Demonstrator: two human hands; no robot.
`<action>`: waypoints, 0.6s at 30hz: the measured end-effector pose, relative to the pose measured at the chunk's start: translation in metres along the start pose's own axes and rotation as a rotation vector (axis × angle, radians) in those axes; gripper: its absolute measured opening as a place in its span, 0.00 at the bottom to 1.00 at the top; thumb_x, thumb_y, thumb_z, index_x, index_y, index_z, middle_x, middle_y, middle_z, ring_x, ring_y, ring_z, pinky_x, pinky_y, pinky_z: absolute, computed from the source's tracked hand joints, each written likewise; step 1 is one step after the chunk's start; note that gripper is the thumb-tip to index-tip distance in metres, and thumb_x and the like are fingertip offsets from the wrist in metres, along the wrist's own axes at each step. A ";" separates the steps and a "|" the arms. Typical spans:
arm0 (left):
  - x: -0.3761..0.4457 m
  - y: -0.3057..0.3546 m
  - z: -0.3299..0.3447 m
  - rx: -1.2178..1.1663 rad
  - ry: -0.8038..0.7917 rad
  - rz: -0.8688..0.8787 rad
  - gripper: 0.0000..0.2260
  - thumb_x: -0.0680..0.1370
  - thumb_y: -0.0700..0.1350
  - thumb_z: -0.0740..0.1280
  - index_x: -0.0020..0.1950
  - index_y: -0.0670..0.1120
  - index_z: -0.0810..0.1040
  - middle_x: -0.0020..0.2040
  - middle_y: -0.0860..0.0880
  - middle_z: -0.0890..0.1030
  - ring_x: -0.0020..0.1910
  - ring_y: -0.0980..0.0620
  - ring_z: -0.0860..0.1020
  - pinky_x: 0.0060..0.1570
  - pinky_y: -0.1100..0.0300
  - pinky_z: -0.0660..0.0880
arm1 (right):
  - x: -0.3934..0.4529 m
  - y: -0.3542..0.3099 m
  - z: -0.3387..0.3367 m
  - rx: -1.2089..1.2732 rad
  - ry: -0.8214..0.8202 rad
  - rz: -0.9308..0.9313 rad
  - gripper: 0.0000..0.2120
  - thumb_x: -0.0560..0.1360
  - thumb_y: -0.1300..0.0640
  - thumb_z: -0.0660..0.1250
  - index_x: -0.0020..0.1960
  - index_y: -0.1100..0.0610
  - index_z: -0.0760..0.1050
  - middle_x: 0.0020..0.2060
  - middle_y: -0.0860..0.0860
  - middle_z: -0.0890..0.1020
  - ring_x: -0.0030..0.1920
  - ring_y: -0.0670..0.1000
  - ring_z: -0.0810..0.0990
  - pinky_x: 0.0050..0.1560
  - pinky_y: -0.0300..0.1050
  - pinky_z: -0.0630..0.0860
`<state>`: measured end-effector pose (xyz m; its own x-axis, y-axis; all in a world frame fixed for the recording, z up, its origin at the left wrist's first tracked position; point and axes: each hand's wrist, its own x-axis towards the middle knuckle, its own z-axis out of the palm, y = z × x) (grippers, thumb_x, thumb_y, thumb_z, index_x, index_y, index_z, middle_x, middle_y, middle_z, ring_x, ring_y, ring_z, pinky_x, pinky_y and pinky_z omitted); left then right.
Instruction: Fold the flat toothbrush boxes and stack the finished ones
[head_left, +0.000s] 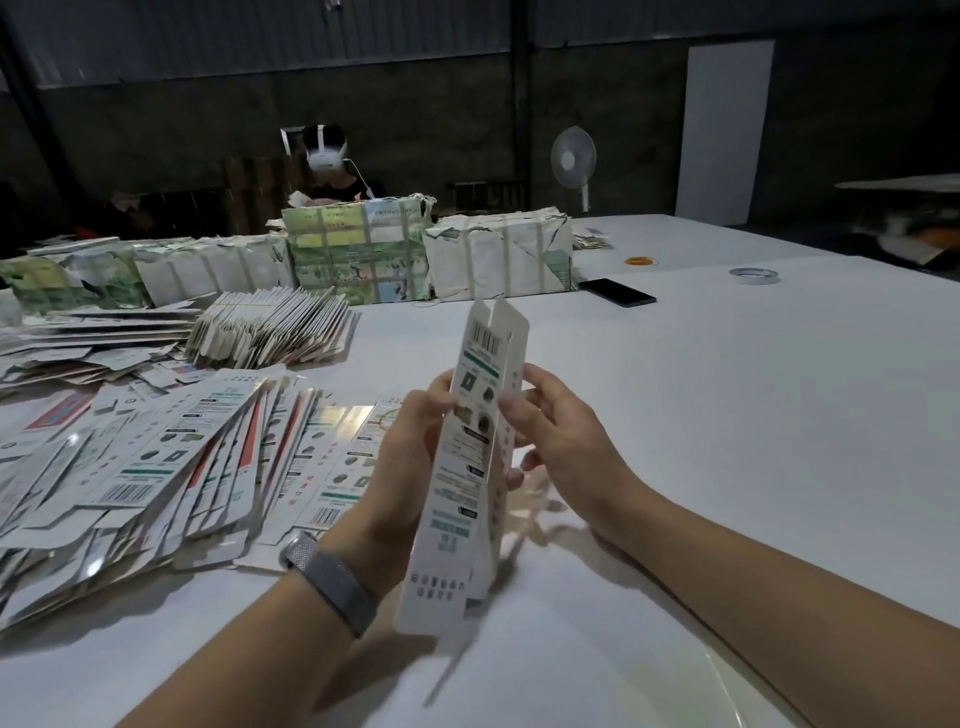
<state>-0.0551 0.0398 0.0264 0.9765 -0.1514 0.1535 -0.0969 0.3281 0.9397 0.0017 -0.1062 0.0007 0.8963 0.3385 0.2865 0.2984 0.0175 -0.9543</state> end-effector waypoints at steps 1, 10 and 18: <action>-0.001 0.001 0.001 -0.025 0.007 -0.035 0.21 0.73 0.51 0.61 0.60 0.41 0.80 0.44 0.40 0.83 0.38 0.45 0.83 0.36 0.54 0.82 | -0.001 -0.001 0.001 0.024 0.007 0.016 0.23 0.74 0.38 0.66 0.66 0.43 0.72 0.55 0.53 0.81 0.52 0.54 0.84 0.44 0.52 0.80; 0.002 -0.009 0.011 -0.025 -0.082 -0.161 0.25 0.70 0.58 0.62 0.60 0.46 0.84 0.42 0.41 0.81 0.37 0.46 0.82 0.35 0.56 0.80 | -0.003 -0.004 0.002 0.168 -0.078 0.089 0.22 0.74 0.42 0.68 0.62 0.52 0.73 0.52 0.56 0.81 0.42 0.51 0.86 0.31 0.42 0.78; -0.002 -0.019 0.007 -0.138 0.159 -0.141 0.26 0.75 0.63 0.60 0.62 0.49 0.82 0.52 0.41 0.86 0.44 0.41 0.87 0.35 0.53 0.82 | -0.004 0.002 0.009 0.008 -0.126 -0.045 0.35 0.72 0.50 0.73 0.74 0.45 0.61 0.57 0.47 0.84 0.54 0.53 0.85 0.53 0.58 0.82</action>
<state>-0.0568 0.0271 0.0106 0.9976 -0.0595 -0.0360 0.0586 0.4396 0.8963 -0.0041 -0.0993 -0.0028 0.8337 0.4522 0.3169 0.3348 0.0424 -0.9413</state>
